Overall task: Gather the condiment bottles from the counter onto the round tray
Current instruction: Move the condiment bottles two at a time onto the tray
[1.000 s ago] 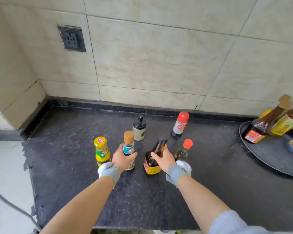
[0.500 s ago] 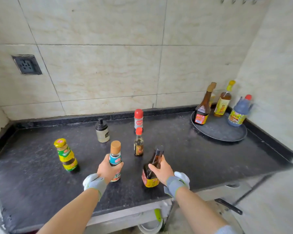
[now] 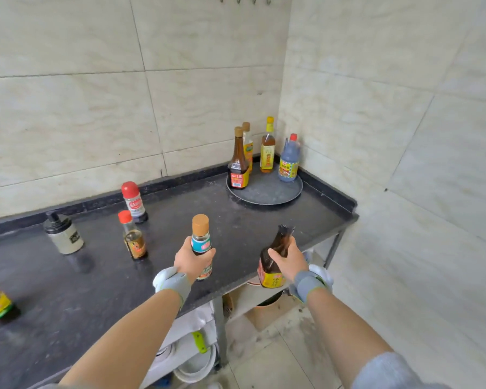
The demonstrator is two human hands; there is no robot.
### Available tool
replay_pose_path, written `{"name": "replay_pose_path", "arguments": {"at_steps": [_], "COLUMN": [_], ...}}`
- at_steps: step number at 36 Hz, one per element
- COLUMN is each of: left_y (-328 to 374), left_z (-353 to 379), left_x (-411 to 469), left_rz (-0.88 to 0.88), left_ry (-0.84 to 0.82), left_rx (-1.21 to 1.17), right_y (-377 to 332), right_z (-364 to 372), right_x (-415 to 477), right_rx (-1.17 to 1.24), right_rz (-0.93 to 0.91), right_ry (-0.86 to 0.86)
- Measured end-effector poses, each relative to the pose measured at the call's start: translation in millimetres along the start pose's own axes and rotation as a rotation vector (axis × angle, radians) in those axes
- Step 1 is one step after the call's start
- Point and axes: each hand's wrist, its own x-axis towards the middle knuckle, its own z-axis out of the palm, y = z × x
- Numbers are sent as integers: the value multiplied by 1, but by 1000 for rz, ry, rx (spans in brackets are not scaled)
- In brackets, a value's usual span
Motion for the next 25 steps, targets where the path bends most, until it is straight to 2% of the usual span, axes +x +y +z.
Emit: {"name": "replay_pose_path", "arguments": {"at_steps": [5,15,25], "left_y": [18,50,89], "left_z": [31,81,118], "left_x": [8,51,167], "left_rz": [2,-7,0], "left_ry": [-51,-92,-54], "left_rx": [13,12,-62], "right_y": [14,24,-3], "right_z": [-25,-60,-77], "right_x": [10,66,192], "right_rx": [37,-56,-124], "right_rz": [27,73,52], "right_ry": [17,68,33]}}
